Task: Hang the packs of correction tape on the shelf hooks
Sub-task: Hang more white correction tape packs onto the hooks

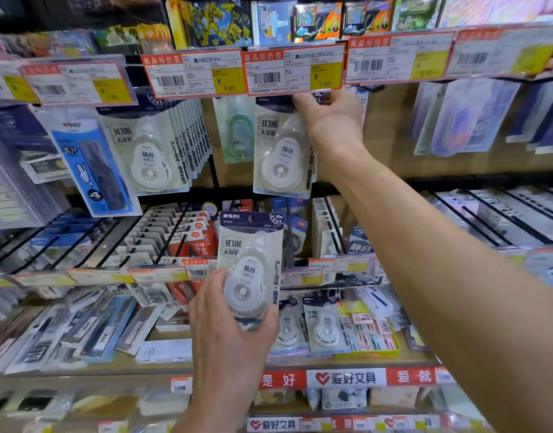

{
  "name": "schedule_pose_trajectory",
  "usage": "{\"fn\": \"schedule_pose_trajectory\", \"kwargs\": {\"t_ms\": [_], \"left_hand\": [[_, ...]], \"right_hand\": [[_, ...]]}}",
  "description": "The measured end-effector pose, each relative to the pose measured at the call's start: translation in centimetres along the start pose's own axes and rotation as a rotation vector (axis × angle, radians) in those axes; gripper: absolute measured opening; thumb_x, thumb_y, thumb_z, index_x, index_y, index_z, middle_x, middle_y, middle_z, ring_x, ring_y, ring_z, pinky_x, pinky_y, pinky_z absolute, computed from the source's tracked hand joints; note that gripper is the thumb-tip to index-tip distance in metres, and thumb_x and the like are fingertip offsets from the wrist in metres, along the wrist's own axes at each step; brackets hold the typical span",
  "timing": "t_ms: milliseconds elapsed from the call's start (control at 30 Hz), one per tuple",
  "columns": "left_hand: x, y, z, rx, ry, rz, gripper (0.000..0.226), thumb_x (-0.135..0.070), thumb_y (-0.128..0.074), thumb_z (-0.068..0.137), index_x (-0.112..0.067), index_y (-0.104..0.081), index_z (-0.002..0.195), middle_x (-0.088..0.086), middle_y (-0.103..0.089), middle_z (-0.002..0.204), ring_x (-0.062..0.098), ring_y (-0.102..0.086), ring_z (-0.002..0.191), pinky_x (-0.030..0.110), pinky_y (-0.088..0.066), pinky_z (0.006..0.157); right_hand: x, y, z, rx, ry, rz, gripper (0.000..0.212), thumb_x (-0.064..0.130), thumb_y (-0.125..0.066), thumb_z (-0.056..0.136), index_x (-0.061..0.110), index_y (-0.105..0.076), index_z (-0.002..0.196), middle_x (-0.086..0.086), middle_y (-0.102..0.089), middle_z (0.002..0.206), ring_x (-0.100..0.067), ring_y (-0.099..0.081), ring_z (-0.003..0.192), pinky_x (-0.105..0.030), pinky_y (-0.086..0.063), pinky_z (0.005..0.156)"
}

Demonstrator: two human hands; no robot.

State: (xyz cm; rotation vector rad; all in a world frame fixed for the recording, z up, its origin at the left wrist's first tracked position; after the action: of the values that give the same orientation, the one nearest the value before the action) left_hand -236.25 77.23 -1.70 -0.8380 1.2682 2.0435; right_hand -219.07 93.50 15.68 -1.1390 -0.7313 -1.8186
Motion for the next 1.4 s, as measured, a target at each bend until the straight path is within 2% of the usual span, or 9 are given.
{"fn": "schedule_pose_trajectory", "kwargs": {"t_ms": [167, 333, 533, 600, 700, 800, 967, 1167, 1400], "left_hand": [[-0.3, -0.3, 0.6, -0.022, -0.041, 0.022, 0.078, -0.041, -0.079, 0.075, -0.031, -0.032, 0.136, -0.011, -0.039, 0.132, 0.010, -0.033, 0.127, 0.043, -0.040, 0.108], [-1.5, -0.6, 0.8, -0.072, -0.146, 0.005, 0.078, -0.042, -0.078, 0.076, -0.027, -0.033, 0.138, -0.009, -0.039, 0.135, 0.007, -0.031, 0.129, 0.032, -0.033, 0.109], [-2.5, -1.5, 1.2, -0.112, -0.220, 0.032, 0.080, -0.040, -0.079, 0.076, -0.020, -0.034, 0.139, -0.004, -0.040, 0.139, 0.008, -0.031, 0.133, 0.022, -0.024, 0.110], [-2.4, -1.8, 1.2, -0.098, -0.236, 0.041, 0.080, -0.039, -0.079, 0.077, -0.017, -0.034, 0.140, -0.001, -0.041, 0.139, 0.010, -0.031, 0.134, 0.018, -0.021, 0.110], [-2.3, -2.2, 1.0, -0.089, -0.261, 0.050, 0.078, -0.039, -0.076, 0.079, -0.018, -0.033, 0.141, 0.000, -0.041, 0.139, 0.009, -0.032, 0.134, 0.013, -0.019, 0.109], [-2.0, -2.4, 1.2, -0.055, -0.266, 0.098, 0.082, -0.043, -0.074, 0.081, -0.021, -0.027, 0.145, 0.000, -0.040, 0.145, 0.011, -0.030, 0.136, 0.027, -0.027, 0.115], [-1.2, -2.2, 2.4, 0.095, -0.177, 0.226, 0.094, -0.068, -0.050, 0.085, -0.023, -0.006, 0.154, -0.004, -0.017, 0.161, 0.011, -0.006, 0.147, 0.034, -0.008, 0.123], [0.2, -2.6, 3.7, 0.164, -0.297, 0.499, 0.072, -0.060, -0.051, 0.090, -0.015, -0.038, 0.145, 0.007, -0.035, 0.154, 0.027, -0.015, 0.147, 0.052, -0.020, 0.120], [0.5, -2.7, 3.7, 0.116, -0.326, 0.556, 0.065, -0.052, -0.059, 0.088, -0.013, -0.048, 0.139, 0.007, -0.047, 0.144, 0.028, -0.027, 0.140, 0.046, -0.031, 0.116]], "right_hand": [[0.2, 0.8, -0.4, -0.085, -0.005, -0.108, 0.042, 0.046, -0.074, 0.088, 0.020, -0.051, 0.111, 0.019, -0.051, 0.088, -0.007, -0.053, 0.087, -0.022, -0.038, 0.074], [-1.1, 2.3, -4.7, -0.086, 0.099, -0.056, 0.030, 0.042, -0.069, 0.094, 0.019, -0.053, 0.105, 0.009, -0.055, 0.090, -0.003, -0.054, 0.079, -0.022, -0.046, 0.077], [-5.5, 2.4, -10.7, 0.329, -0.243, 0.176, 0.033, 0.038, -0.072, 0.093, 0.006, -0.071, 0.092, -0.010, -0.071, 0.084, -0.015, -0.064, 0.077, -0.035, -0.052, 0.070], [-6.1, 2.2, -11.5, 0.362, -0.309, 0.249, 0.016, 0.026, -0.070, 0.095, 0.011, -0.073, 0.091, -0.008, -0.074, 0.088, -0.016, -0.068, 0.075, -0.028, -0.053, 0.066], [-6.1, 2.1, -11.4, 0.328, -0.327, 0.304, 0.008, 0.016, -0.068, 0.095, 0.015, -0.074, 0.090, -0.014, -0.076, 0.093, -0.025, -0.069, 0.083, -0.042, -0.057, 0.078], [-5.2, 2.3, -10.8, 0.309, -0.302, 0.316, 0.006, 0.011, -0.070, 0.093, 0.013, -0.074, 0.089, -0.018, -0.078, 0.099, -0.027, -0.071, 0.085, -0.050, -0.059, 0.087], [-2.5, 2.9, -8.6, 0.277, -0.189, 0.313, 0.007, 0.011, -0.078, 0.087, 0.015, -0.073, 0.083, -0.007, -0.078, 0.083, -0.023, -0.074, 0.077, -0.044, -0.062, 0.079], [1.0, 2.6, -5.5, 0.229, -0.041, 0.387, 0.008, 0.006, -0.073, 0.090, 0.012, -0.071, 0.096, -0.005, -0.079, 0.092, -0.024, -0.076, 0.087, -0.046, -0.062, 0.088], [1.3, 1.5, -3.3, 0.161, 0.021, 0.354, 0.014, 0.004, -0.074, 0.089, 0.014, -0.070, 0.099, 0.000, -0.079, 0.094, -0.015, -0.077, 0.088, -0.034, -0.062, 0.086]]}}
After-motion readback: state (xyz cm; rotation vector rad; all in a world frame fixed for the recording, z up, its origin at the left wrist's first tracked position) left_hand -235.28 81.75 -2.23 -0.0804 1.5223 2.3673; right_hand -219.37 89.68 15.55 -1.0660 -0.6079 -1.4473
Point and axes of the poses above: each hand's wrist, its own z-axis towards the middle knuckle, its own y-axis out of the back of the hand, x = y × z, the point moved 2 cm from there along z, towards the middle knuckle
